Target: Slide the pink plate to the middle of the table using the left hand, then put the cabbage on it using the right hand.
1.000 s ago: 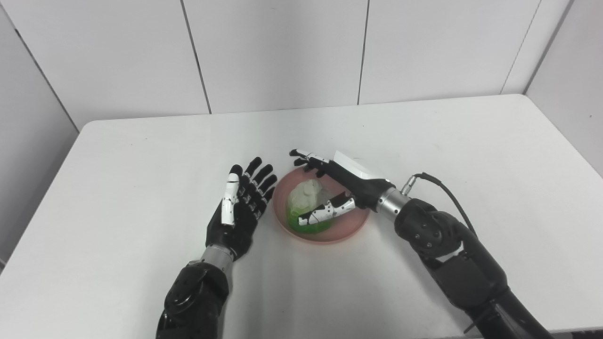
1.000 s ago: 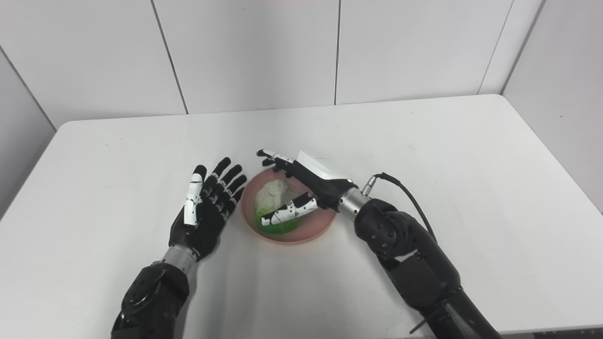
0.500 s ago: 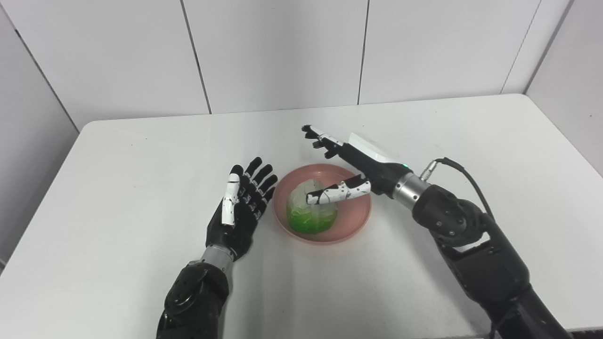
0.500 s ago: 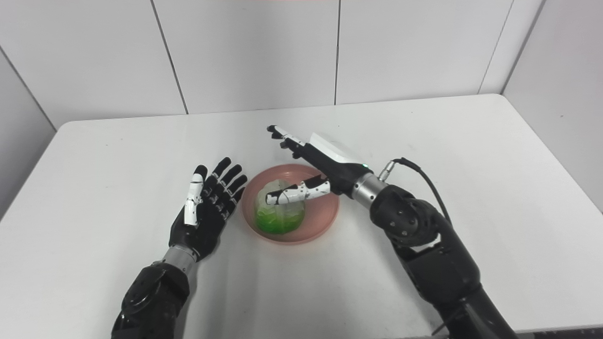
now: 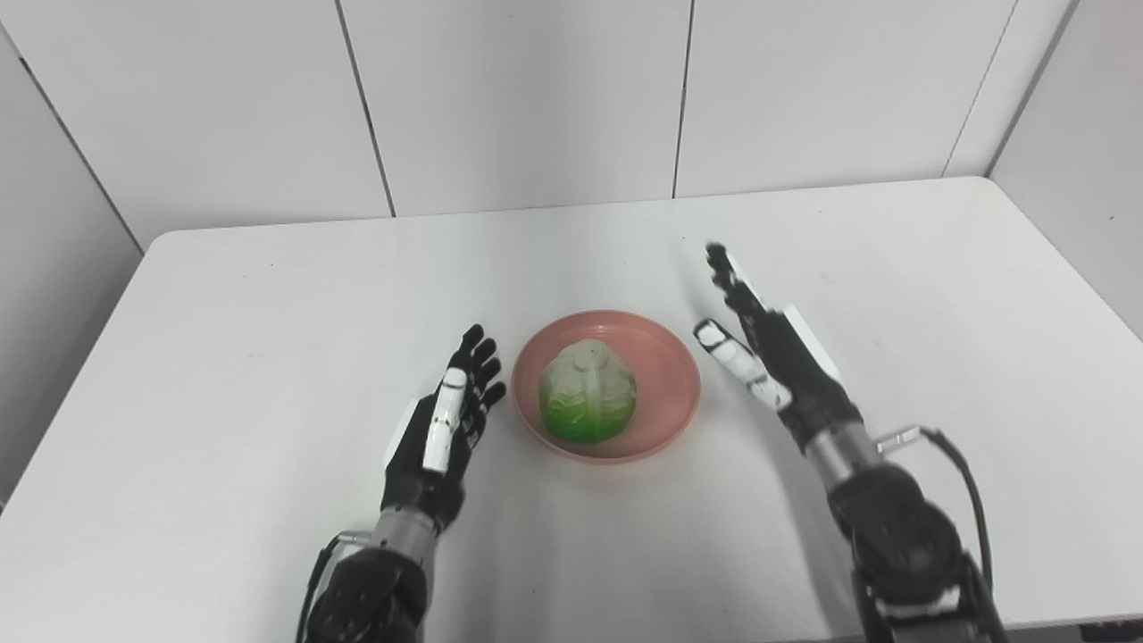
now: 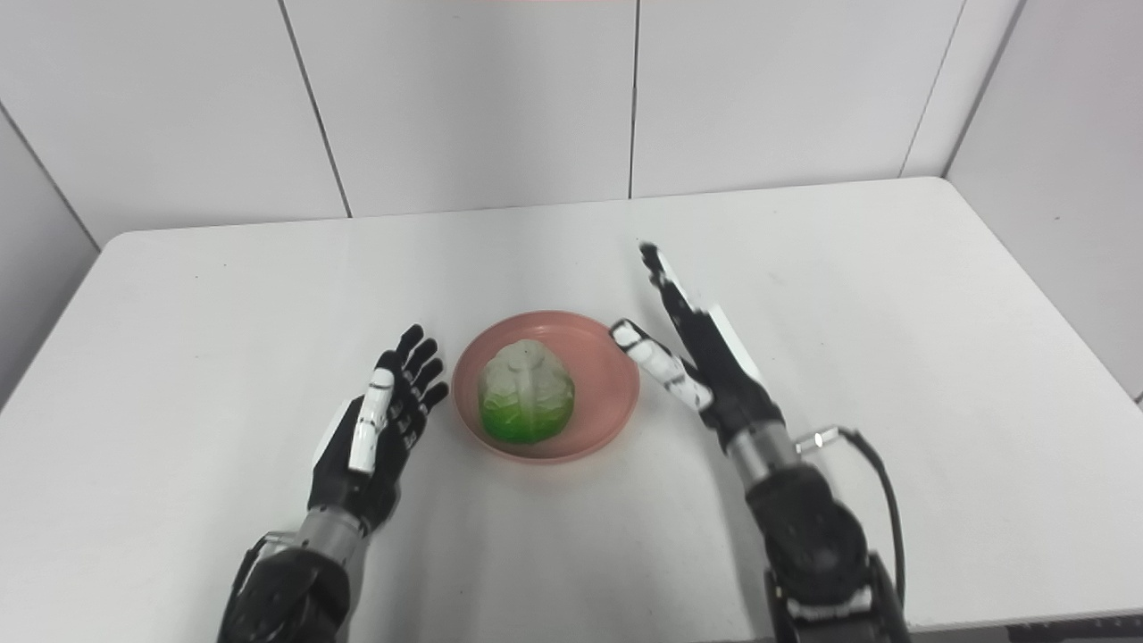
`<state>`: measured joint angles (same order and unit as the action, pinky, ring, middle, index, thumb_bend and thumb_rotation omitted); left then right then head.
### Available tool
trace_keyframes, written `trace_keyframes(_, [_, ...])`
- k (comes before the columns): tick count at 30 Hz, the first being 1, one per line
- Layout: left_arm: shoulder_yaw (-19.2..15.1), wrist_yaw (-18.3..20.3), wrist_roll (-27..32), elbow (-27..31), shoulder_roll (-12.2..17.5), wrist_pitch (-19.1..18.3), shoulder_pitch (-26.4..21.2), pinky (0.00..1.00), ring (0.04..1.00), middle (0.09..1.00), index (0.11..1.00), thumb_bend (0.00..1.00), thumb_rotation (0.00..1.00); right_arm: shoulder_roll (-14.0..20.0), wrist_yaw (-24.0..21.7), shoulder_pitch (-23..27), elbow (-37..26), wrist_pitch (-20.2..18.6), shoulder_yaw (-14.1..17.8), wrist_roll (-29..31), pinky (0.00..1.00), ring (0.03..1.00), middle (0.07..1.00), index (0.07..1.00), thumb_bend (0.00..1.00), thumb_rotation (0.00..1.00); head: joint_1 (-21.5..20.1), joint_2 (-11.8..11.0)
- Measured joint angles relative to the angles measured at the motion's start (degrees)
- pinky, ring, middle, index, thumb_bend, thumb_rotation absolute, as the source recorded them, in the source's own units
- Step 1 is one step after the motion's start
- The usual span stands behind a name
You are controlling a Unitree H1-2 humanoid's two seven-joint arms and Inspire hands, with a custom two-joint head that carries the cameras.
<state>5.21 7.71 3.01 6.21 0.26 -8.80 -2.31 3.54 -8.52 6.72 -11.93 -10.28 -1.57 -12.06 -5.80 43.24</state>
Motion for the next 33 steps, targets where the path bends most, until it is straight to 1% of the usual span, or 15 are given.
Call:
trace_keyframes(1, [0.3,-0.1,-1.0,0.7,0.4,0.4,0.9,1.0,1.0,1.0,1.0,0.52,1.0,-0.2,0.5,-0.9,0.1,0.2,-0.1,0.3,1.0,1.0,1.0,1.0,0.94,1.0,0.0,0.0])
trace_keyframes(3, [0.8,-0.5,-3.3,2.1,0.9,1.3,2.5,1.0,1.0,1.0,1.0,0.5,1.0,-0.3,1.0,-2.6,0.5,0.8,-0.3,0.7,1.0,1.0,1.0,1.0,0.85,1.0,-0.2,-0.2])
trace_keyframes(5, [1.4,-1.3,-5.5,3.8,0.9,1.9,4.5,1.0,1.0,1.0,1.0,0.49,1.0,-0.6,1.7,-4.3,1.5,1.8,-0.5,1.8,1.0,1.0,1.0,1.0,0.83,1.0,-0.2,-0.3])
trace_keyframes(6, [1.6,-1.5,-6.1,4.4,0.9,2.2,5.1,1.0,1.0,1.0,1.0,0.49,1.0,-0.7,1.8,-5.0,1.7,1.9,-0.6,2.2,1.0,1.0,1.0,1.0,0.77,1.0,0.1,-0.3])
trace_keyframes(7, [1.8,-1.6,-6.6,4.6,0.9,2.5,5.5,1.0,1.0,1.0,1.0,0.49,1.0,-0.8,1.8,-5.5,1.9,1.9,-0.7,2.8,1.0,1.0,1.0,1.0,0.75,1.0,0.1,-0.3])
trace_keyframes(9, [1.8,-2.0,-7.0,4.6,0.9,2.8,5.5,1.0,1.0,1.0,1.0,0.51,1.0,-0.9,1.8,-6.1,2.0,2.1,-0.9,3.9,1.0,1.0,1.0,1.0,0.68,1.0,0.1,-0.2])
trace_keyframes(10, [1.7,-2.1,-7.4,4.6,0.9,3.0,5.6,1.0,1.0,1.0,1.0,0.52,1.0,-0.9,1.8,-6.1,2.0,2.1,-0.9,4.4,1.0,1.0,1.0,1.0,0.62,1.0,0.1,-0.2])
trace_keyframes(12, [1.7,-2.2,-7.5,4.5,0.9,3.2,5.6,1.0,1.0,1.0,1.0,0.53,1.0,-0.9,1.8,-6.1,2.0,2.1,-0.9,4.9,1.0,1.0,1.0,1.0,0.55,1.0,0.3,-0.5])
trace_keyframes(14, [1.5,-2.2,-7.5,4.4,1.0,3.2,5.6,1.0,1.0,1.0,1.0,0.53,1.0,-1.0,2.0,-6.1,2.2,2.5,-0.9,5.3,1.0,1.0,1.0,1.0,0.52,1.0,0.3,-0.6])
trace_keyframes(16, [1.5,-2.2,-7.5,4.3,1.0,3.2,5.6,1.0,1.0,1.0,1.0,0.52,1.0,-1.0,2.3,-6.1,3.3,4.0,-1.0,5.5,1.0,1.0,1.0,1.0,0.48,1.0,0.4,-0.7])
trace_keyframes(18, [1.4,-2.2,-7.5,4.2,1.0,3.3,5.6,1.0,1.0,1.0,1.0,0.52,1.0,-1.0,2.6,-6.1,3.4,4.2,-1.1,6.0,1.0,1.0,1.0,1.0,0.43,1.0,0.4,-0.7])
trace_keyframes(24, [0.7,-2.2,-6.8,2.0,1.2,5.8,5.2,1.0,1.0,1.0,1.0,0.54,1.0,-0.9,3.0,-6.0,4.3,5.4,-1.2,6.6,1.0,1.0,1.0,1.0,0.4,1.0,0.8,-0.7])
trace_keyframes(27, [0.5,-2.2,-6.7,1.0,1.2,6.4,4.9,1.0,1.0,1.0,1.0,0.54,1.0,-0.8,3.0,-5.9,5.0,6.2,-1.2,6.6,1.0,1.0,1.0,1.0,0.38,1.0,1.1,-0.7])
trace_keyframes(31, [0.5,-2.2,-6.7,0.4,1.2,6.9,4.4,0.99,1.0,1.0,1.0,0.52,1.0,-0.6,3.0,-5.9,5.0,6.2,-1.2,6.6,1.0,1.0,1.0,1.0,0.36,1.0,1.7,-0.6])
trace_keyframes(33, [0.5,-2.1,-6.7,0.4,1.2,6.9,4.4,0.98,1.0,1.0,1.0,0.54,1.0,-0.6,3.1,-5.8,5.0,6.2,-1.2,6.6,1.0,1.0,1.0,1.0,0.37,1.0,1.8,-0.5])
